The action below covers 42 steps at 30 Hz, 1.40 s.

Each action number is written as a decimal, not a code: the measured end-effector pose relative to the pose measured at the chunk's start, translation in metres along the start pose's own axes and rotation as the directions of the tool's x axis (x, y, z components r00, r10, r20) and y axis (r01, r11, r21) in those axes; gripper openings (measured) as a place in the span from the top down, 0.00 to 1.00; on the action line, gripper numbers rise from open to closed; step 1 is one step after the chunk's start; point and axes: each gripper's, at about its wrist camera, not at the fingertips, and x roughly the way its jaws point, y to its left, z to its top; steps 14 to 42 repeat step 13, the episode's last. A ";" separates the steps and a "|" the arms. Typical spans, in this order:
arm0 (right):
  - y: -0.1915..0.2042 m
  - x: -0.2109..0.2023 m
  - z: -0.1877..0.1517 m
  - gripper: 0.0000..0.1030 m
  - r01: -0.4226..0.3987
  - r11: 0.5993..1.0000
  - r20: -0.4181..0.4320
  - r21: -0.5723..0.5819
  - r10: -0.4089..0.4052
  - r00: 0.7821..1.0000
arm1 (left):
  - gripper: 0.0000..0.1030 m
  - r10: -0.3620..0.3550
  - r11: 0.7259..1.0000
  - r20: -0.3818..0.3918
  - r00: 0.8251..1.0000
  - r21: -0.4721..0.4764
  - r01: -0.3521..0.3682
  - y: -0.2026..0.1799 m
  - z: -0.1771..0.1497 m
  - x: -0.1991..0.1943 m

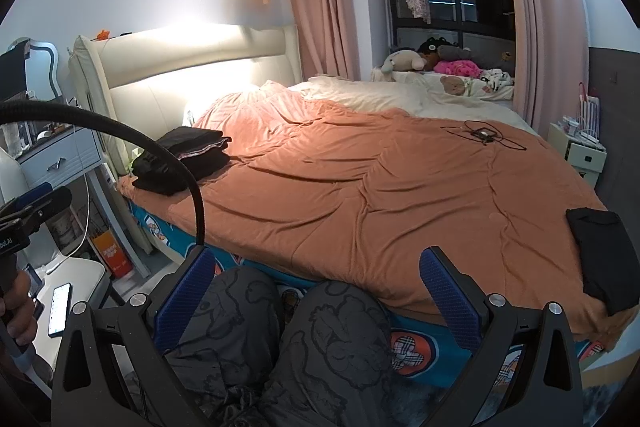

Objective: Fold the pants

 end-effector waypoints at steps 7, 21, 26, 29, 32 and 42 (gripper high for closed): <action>0.000 0.001 -0.001 0.00 0.001 1.000 -0.002 -0.008 -0.001 1.000 | 0.01 -0.003 1.000 0.001 1.000 -0.004 0.003 -0.001 0.000 0.000; -0.001 0.002 -0.001 0.00 0.001 1.000 -0.002 -0.006 -0.001 1.000 | 0.01 0.002 1.000 0.011 1.000 0.002 -0.002 -0.002 -0.002 -0.002; -0.001 0.002 -0.001 0.00 0.001 1.000 -0.002 -0.006 -0.001 1.000 | 0.01 0.002 1.000 0.011 1.000 0.002 -0.002 -0.002 -0.002 -0.002; -0.001 0.002 -0.001 0.00 0.001 1.000 -0.002 -0.006 -0.001 1.000 | 0.01 0.002 1.000 0.011 1.000 0.002 -0.002 -0.002 -0.002 -0.002; -0.001 0.002 -0.001 0.00 0.001 1.000 -0.002 -0.006 -0.001 1.000 | 0.01 0.002 1.000 0.011 1.000 0.002 -0.002 -0.002 -0.002 -0.002; -0.001 0.002 -0.001 0.00 0.001 1.000 -0.002 -0.006 -0.001 1.000 | 0.01 0.002 1.000 0.011 1.000 0.002 -0.002 -0.002 -0.002 -0.002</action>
